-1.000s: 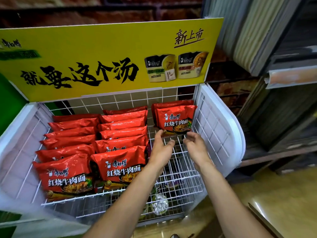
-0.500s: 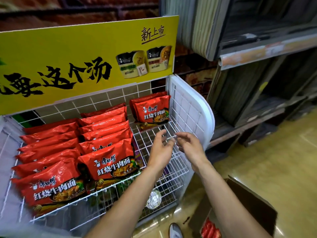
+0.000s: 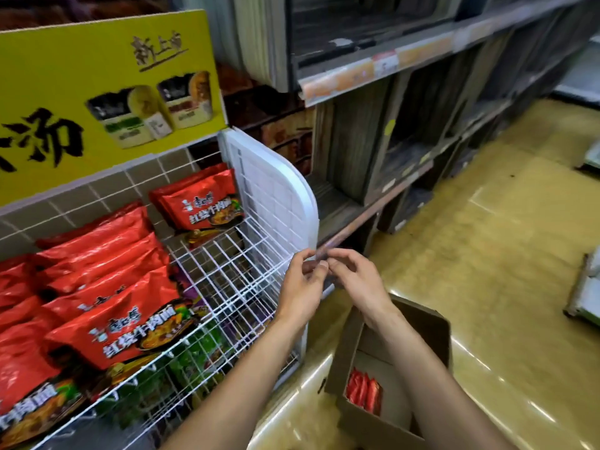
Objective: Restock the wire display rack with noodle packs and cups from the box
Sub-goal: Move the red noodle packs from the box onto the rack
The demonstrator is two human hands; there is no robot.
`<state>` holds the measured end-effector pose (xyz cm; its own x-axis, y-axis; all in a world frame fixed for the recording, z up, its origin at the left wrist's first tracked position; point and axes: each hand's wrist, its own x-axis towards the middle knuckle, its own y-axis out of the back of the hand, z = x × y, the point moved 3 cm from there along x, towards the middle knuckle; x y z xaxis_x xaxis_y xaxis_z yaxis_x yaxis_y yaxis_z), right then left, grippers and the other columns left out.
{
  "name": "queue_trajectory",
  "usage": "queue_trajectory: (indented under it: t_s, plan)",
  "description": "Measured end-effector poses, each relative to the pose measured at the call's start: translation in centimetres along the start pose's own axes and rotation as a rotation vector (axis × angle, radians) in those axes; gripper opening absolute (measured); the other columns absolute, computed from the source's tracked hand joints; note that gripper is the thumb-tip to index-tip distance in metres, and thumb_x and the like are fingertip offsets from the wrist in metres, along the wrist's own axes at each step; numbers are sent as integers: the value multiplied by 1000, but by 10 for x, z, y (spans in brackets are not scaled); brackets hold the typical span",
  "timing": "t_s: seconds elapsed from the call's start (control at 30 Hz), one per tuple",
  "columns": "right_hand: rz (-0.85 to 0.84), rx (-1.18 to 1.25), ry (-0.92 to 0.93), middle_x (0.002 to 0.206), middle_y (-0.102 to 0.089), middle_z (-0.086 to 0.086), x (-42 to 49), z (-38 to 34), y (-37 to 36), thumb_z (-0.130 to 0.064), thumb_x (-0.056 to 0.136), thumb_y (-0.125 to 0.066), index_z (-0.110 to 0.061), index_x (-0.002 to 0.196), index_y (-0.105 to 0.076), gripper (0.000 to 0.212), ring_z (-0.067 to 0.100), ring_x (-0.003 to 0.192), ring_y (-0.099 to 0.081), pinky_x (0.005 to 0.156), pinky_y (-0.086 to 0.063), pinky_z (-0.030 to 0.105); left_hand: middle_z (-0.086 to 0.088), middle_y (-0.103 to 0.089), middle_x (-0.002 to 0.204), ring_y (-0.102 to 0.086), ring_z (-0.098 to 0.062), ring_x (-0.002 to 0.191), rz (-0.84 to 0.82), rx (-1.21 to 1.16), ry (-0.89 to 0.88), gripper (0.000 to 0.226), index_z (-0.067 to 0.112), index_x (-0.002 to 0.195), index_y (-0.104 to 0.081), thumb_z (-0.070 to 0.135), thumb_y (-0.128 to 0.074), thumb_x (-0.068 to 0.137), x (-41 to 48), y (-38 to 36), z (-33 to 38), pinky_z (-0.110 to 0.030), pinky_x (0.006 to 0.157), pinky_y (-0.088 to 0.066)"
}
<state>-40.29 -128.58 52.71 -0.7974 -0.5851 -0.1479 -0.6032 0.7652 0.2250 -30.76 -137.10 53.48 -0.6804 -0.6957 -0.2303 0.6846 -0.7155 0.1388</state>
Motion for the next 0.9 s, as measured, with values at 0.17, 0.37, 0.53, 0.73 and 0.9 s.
queue_trajectory:
  t_s: [0.17,0.37,0.53,0.73,0.9]
  plan:
    - [56,18,-65,113,-72,1,-17,29,51,-18,96,-63,-28,112,-67,19,15,111,-66,104,-51,43,4,-63,111,-60,1,98,-106,60,15,33,22,134,-53,17,-56,102,-7,-53,-7,-11,85,-44]
    - [125,19,-154,114,-72,0,-36,70,108,-19,97,-62,-21,119,-67,23,11,111,-66,104,-51,37,10,-60,99,-55,10,85,-205,127,33,33,19,133,-54,15,-58,101,-20,-118,-22,4,68,-38]
    - [144,-6,-201,116,-71,0,-49,100,148,-19,97,-63,-18,123,-67,26,10,110,-65,99,-49,24,4,-62,107,-60,-6,100,-238,192,79,36,18,135,-54,19,-60,100,-33,-159,-37,4,70,-37]
    - [109,-11,-261,107,-66,-17,-62,145,178,-25,98,-62,-31,116,-65,19,1,106,-61,104,-50,34,4,-61,117,-60,-3,102,-261,183,180,35,26,136,-52,26,-58,101,-56,-193,-65,-25,99,-49]
    - [87,-28,-314,108,-63,-18,-69,192,190,-26,99,-61,-31,118,-65,20,1,106,-60,104,-50,37,9,-61,110,-59,-1,103,-245,193,240,34,25,135,-54,23,-58,101,-68,-216,-105,-27,100,-49]
